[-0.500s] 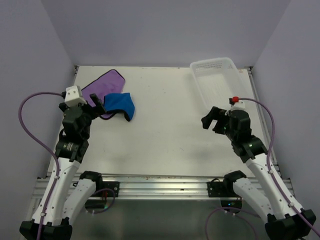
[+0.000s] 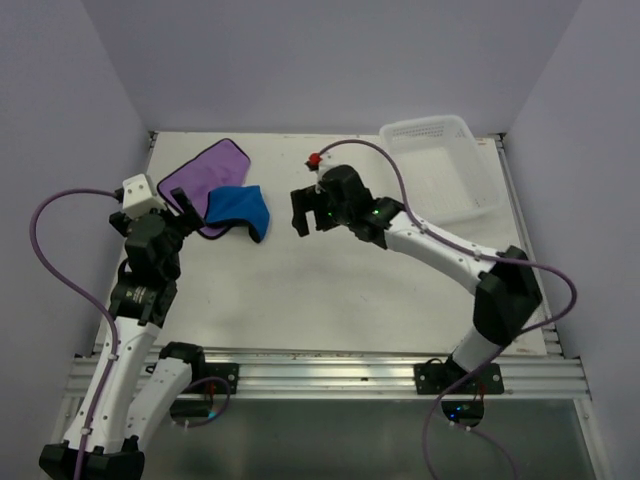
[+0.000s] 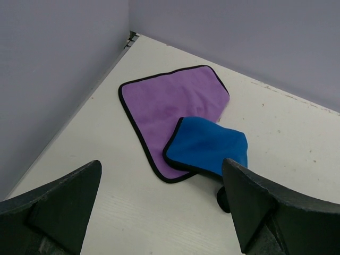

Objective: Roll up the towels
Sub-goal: Grab a towel with the right arm

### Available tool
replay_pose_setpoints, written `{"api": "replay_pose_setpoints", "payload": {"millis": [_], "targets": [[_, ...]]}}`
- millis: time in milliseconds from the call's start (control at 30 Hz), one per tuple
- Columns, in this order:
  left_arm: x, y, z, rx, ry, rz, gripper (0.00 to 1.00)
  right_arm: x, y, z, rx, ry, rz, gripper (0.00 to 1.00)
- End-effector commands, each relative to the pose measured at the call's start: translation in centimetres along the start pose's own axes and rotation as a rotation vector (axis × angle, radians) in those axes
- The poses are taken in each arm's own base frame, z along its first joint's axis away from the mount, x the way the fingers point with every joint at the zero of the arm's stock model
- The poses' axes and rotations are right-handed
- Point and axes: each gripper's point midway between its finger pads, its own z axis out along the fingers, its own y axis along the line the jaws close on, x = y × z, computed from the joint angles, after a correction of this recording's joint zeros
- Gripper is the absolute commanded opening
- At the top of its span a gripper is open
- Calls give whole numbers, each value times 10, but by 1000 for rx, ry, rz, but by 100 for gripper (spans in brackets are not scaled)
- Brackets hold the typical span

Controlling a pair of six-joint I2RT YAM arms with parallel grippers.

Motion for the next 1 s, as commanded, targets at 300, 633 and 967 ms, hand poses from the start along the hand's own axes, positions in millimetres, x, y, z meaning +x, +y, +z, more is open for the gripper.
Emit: {"api": "replay_pose_setpoints", "payload": {"millis": [300, 633, 967], "targets": [[-11, -4, -3, 12, -23, -43, 100, 11, 84, 158, -57, 116, -264, 55], [-11, -12, -5, 47, -19, -33, 100, 29, 65, 211, 62, 115, -260, 52], [-12, -20, -9, 78, -25, -29, 100, 11, 77, 192, 7, 69, -239, 15]]}}
